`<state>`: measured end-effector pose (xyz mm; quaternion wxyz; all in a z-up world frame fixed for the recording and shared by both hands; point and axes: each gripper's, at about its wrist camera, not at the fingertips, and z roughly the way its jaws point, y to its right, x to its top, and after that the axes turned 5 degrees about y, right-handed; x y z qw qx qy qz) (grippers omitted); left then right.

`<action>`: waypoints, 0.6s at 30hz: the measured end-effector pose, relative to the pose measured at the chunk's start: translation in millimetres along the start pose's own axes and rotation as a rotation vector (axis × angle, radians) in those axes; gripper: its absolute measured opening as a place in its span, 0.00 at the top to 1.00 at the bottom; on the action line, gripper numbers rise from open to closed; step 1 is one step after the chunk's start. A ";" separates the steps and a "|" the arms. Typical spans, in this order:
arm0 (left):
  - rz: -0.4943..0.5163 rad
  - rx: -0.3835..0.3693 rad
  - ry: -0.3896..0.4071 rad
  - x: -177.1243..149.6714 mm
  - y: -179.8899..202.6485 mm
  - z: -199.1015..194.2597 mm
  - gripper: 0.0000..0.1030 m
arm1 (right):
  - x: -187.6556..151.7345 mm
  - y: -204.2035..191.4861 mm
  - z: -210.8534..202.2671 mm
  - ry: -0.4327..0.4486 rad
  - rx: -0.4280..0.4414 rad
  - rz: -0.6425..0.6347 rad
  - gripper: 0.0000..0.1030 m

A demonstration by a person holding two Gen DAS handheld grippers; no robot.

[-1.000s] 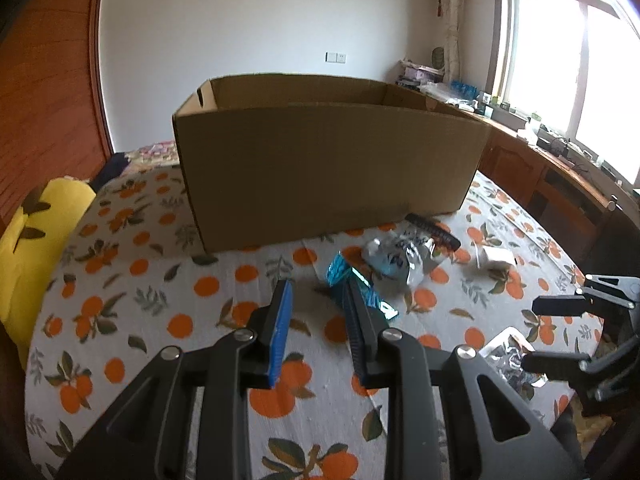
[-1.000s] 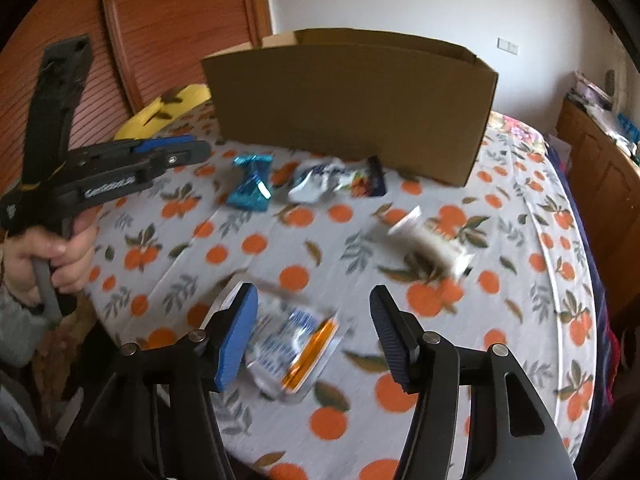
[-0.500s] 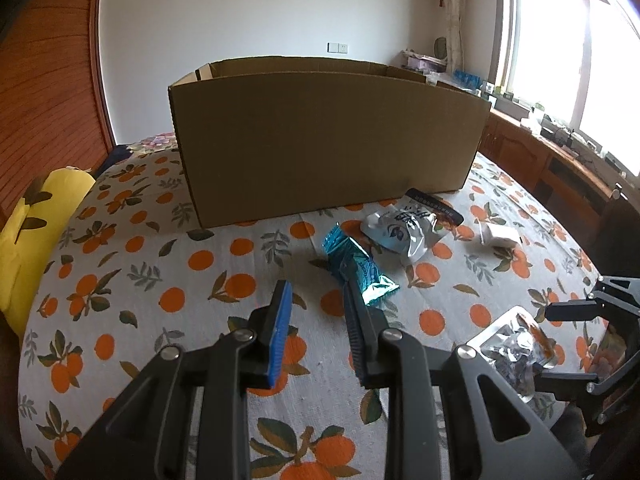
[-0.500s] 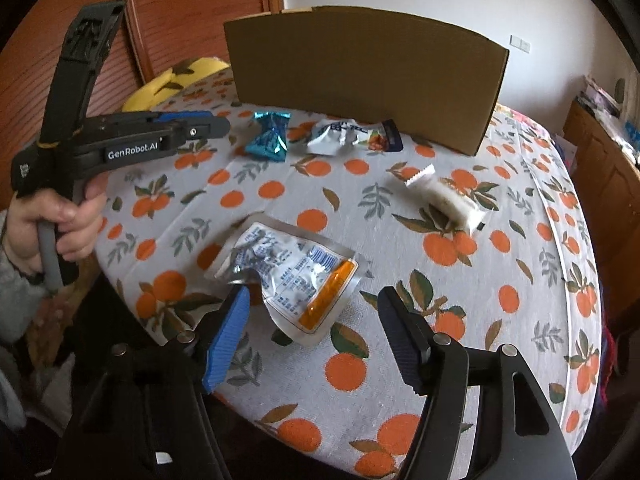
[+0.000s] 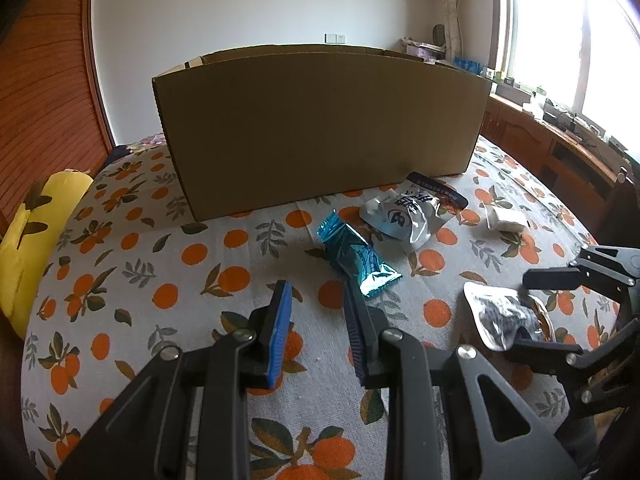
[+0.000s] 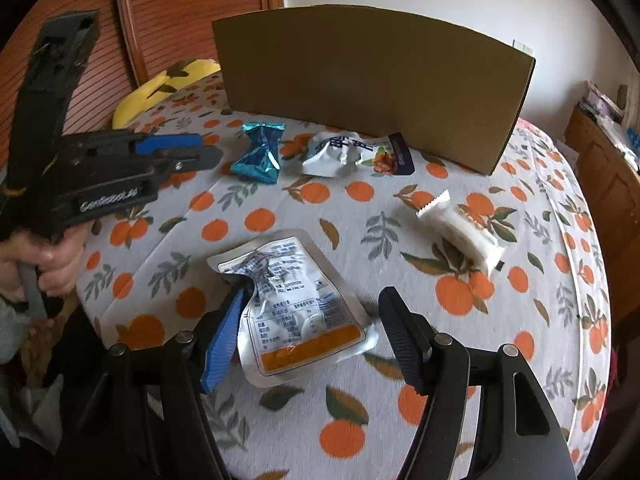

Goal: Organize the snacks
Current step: 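Lower both tools back to the table toward the remaining snacks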

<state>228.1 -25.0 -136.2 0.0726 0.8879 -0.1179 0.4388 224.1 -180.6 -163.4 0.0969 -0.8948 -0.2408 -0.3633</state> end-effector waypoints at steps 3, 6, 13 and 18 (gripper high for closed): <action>0.003 0.005 -0.009 -0.2 0.9 1.6 0.74 | 3.6 0.5 5.1 0.006 -0.002 -0.004 0.33; 0.007 0.005 -0.016 -0.6 1.6 2.6 0.74 | 4.0 -0.8 8.2 0.017 -0.021 -0.011 0.32; 0.007 0.013 -0.056 -1.7 1.1 9.0 0.70 | 4.5 -1.1 11.9 0.047 -0.040 0.008 0.30; 0.016 0.026 -0.083 -2.3 2.6 14.0 0.68 | 3.2 -2.1 12.0 0.053 -0.048 0.011 0.30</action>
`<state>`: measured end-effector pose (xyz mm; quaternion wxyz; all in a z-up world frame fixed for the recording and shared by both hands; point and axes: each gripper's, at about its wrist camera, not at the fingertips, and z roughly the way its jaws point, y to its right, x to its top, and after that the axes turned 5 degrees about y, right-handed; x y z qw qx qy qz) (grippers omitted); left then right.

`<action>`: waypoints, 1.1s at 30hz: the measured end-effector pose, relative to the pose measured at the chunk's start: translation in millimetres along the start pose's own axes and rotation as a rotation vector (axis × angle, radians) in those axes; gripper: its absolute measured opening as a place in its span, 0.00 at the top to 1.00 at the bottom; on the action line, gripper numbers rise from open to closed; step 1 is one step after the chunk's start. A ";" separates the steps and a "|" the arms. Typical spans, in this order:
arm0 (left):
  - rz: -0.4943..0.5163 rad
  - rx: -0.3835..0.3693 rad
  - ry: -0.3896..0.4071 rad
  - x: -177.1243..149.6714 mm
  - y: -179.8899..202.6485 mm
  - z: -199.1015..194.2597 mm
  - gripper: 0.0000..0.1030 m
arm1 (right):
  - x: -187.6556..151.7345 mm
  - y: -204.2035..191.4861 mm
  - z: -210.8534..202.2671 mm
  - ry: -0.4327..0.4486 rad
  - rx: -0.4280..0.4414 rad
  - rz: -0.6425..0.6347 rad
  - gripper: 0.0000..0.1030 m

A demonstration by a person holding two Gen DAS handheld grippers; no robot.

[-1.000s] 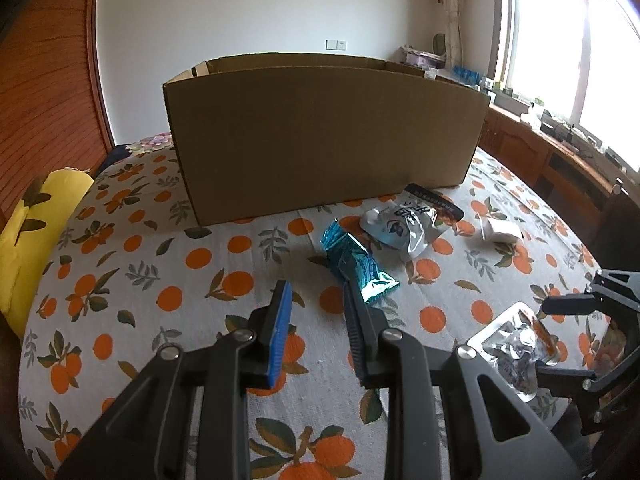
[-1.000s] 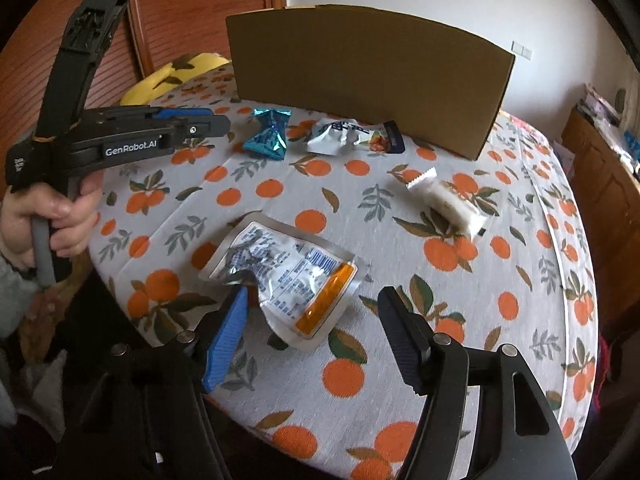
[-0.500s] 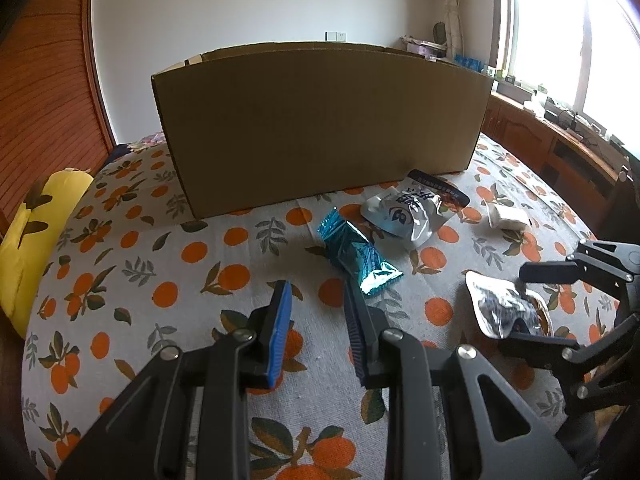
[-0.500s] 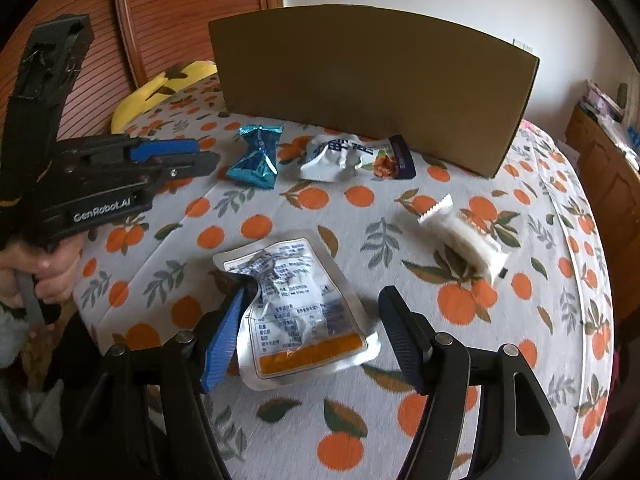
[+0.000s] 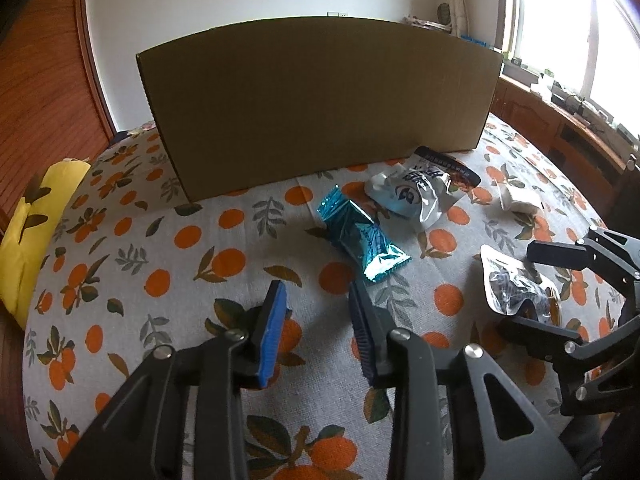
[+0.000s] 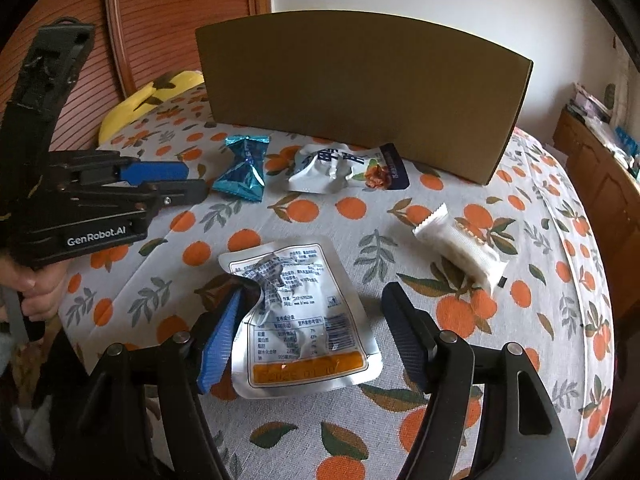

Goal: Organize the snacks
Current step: 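Lower both tools back to the table toward the remaining snacks, then grasp the teal foil candy with the left tool while the right tool grasps the silver sachet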

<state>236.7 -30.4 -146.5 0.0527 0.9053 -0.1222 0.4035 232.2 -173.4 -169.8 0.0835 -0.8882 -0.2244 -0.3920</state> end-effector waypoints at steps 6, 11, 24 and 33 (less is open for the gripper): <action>-0.014 -0.004 -0.009 3.0 -0.1 0.3 0.67 | -1.9 -1.8 -0.8 0.013 -0.006 0.005 0.30; -0.117 -0.085 0.002 15.0 -5.7 -4.3 0.65 | -6.4 -2.2 -3.5 0.049 -0.020 0.025 0.37; -0.163 -0.073 -0.041 45.9 13.4 29.2 0.64 | -8.6 -2.7 -7.6 0.067 -0.027 0.034 0.41; -0.160 -0.010 -0.047 45.6 10.7 40.0 0.63 | -10.0 -2.7 -8.6 0.085 -0.027 0.031 0.41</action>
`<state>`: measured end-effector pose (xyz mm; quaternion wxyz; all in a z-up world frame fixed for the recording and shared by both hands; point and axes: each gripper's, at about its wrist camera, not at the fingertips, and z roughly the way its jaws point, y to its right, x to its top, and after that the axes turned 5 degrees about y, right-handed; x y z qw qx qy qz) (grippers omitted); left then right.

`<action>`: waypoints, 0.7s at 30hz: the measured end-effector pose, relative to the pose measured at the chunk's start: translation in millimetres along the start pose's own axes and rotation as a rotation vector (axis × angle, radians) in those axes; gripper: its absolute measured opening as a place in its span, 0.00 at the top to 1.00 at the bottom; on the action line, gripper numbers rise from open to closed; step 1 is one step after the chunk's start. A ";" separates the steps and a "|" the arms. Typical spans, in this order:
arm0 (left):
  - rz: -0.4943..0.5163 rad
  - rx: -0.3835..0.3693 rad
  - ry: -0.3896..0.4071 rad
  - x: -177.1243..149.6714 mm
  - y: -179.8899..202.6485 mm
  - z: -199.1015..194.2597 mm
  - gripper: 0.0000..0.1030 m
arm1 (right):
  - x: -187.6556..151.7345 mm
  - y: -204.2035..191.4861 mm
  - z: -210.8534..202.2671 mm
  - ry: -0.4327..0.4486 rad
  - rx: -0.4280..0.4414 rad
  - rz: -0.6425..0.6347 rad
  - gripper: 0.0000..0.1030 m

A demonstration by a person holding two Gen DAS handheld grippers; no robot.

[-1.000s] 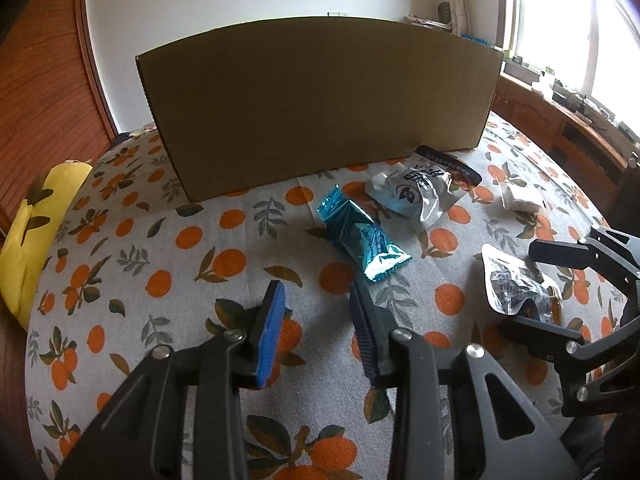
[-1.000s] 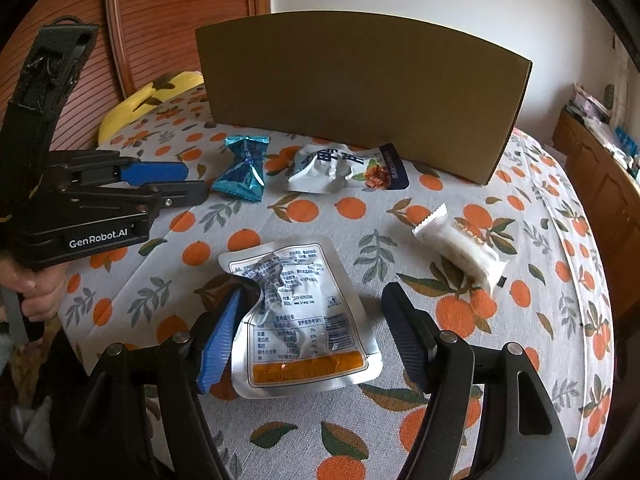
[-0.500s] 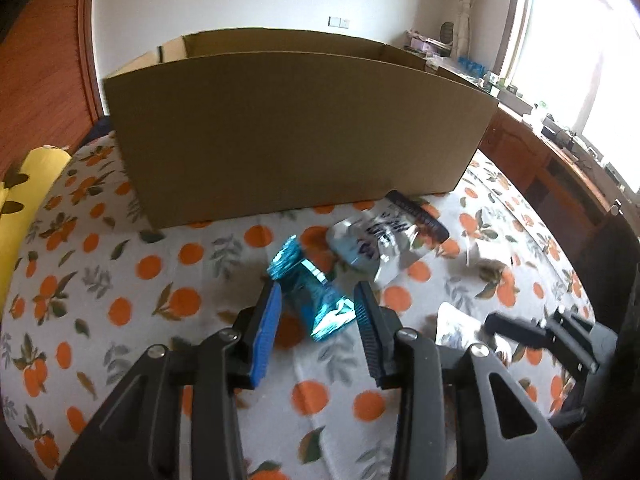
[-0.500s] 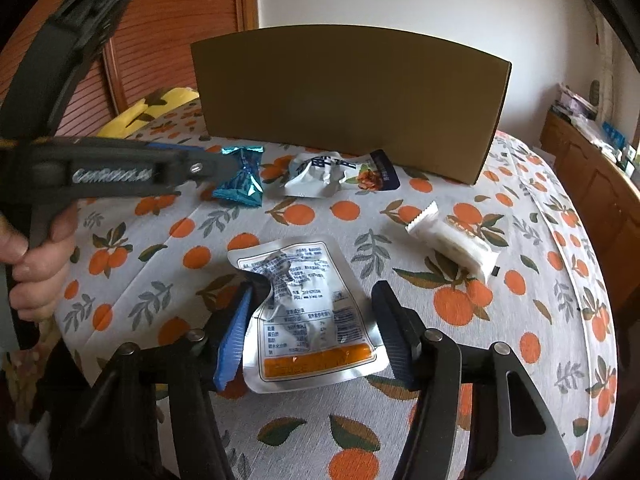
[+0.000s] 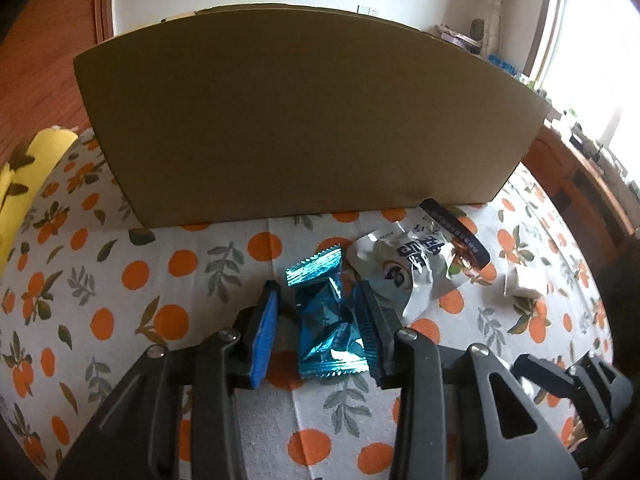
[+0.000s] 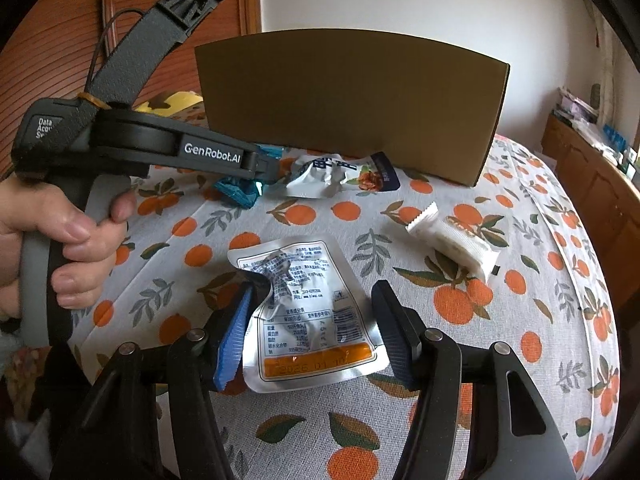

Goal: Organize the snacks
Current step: 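Grasp the teal foil candy with the left tool while the right tool grasps the silver sachet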

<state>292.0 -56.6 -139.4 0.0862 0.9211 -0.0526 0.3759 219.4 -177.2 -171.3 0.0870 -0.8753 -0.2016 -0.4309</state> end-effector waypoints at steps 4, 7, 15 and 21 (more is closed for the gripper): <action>0.093 0.044 0.006 -4.0 16.2 4.5 0.60 | 0.2 0.0 -0.2 0.000 0.000 0.000 0.41; 0.093 0.045 0.005 -3.3 18.6 6.5 0.59 | 0.3 0.0 -0.2 0.000 0.000 -0.001 0.41; 0.119 0.030 0.003 -3.6 16.3 5.9 0.60 | 0.2 -0.3 -0.6 0.001 -0.001 -0.001 0.41; 0.086 0.016 0.012 -6.4 5.5 -1.4 0.77 | 0.3 -0.1 -0.8 0.001 -0.001 -0.001 0.41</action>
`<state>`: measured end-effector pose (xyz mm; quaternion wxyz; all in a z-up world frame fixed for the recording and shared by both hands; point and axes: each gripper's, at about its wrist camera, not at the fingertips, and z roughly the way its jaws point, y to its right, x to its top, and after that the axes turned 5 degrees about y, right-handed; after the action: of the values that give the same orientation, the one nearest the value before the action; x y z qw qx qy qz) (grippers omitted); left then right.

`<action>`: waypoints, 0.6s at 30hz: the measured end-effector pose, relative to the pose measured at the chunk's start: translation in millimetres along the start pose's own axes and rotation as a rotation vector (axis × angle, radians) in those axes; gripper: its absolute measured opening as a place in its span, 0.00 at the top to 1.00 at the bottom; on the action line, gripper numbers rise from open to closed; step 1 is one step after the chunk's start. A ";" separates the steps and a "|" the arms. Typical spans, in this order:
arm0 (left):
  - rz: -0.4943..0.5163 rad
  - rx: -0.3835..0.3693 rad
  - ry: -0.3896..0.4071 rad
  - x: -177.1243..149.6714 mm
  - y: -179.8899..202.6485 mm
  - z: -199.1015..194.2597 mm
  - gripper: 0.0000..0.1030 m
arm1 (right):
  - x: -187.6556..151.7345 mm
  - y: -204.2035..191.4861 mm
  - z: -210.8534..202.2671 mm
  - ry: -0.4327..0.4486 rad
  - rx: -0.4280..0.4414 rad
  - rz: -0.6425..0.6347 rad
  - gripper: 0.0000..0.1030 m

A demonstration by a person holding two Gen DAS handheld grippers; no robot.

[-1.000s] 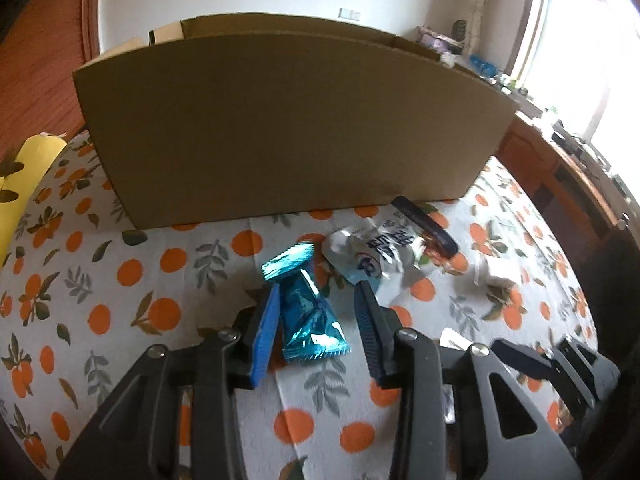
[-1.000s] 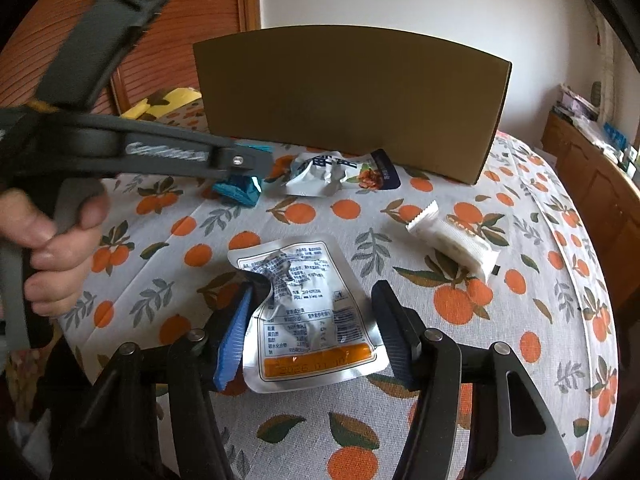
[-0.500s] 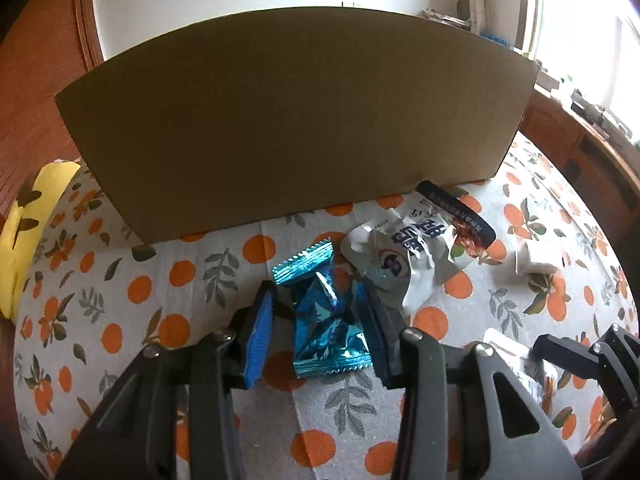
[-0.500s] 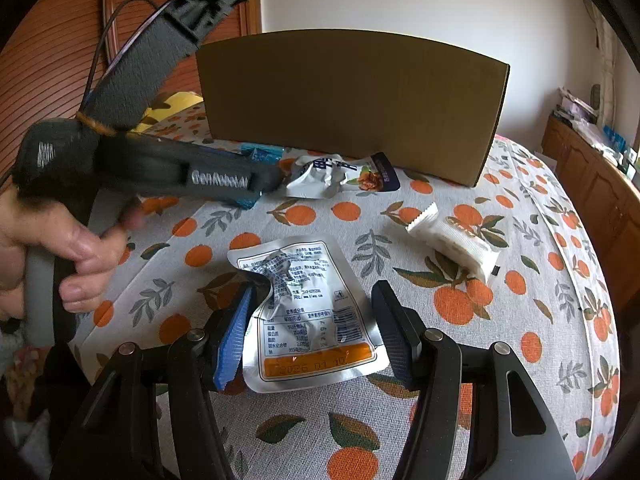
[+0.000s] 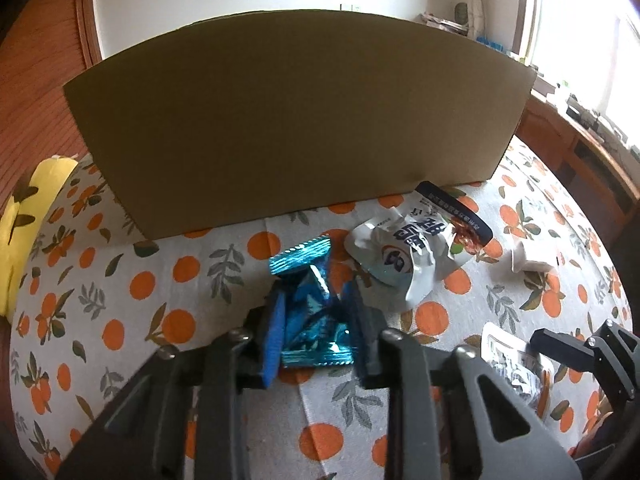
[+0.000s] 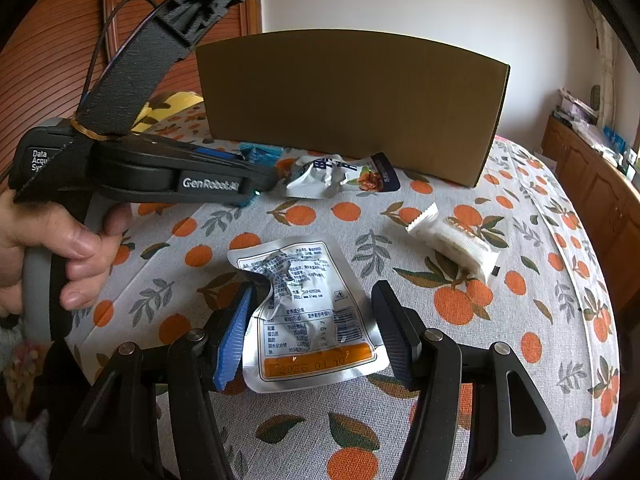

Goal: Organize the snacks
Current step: 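Grasp the teal foil candy with the left tool while the right tool grasps the silver sachet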

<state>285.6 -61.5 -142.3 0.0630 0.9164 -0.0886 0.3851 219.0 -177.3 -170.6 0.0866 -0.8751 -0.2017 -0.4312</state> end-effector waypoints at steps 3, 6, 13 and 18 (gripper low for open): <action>-0.005 -0.015 -0.001 -3.9 -4.7 -5.6 0.80 | 0.1 0.1 0.0 -0.003 0.000 0.000 0.41; -0.004 -0.027 0.015 -9.1 -9.0 -18.2 0.80 | 1.7 -0.2 0.7 -0.013 -0.001 -0.001 0.41; 0.009 -0.046 0.054 -20.3 -14.2 -46.7 0.80 | 6.6 1.8 3.4 -0.045 0.012 -0.004 0.42; 0.055 -0.030 0.059 -27.1 -11.8 -51.8 0.80 | 6.4 2.1 1.2 -0.046 0.022 0.011 0.43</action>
<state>233.5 -37.4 -126.2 0.0687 0.9009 -0.1177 0.4120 224.2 -177.0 -166.3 0.0938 -0.8849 -0.2036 -0.4083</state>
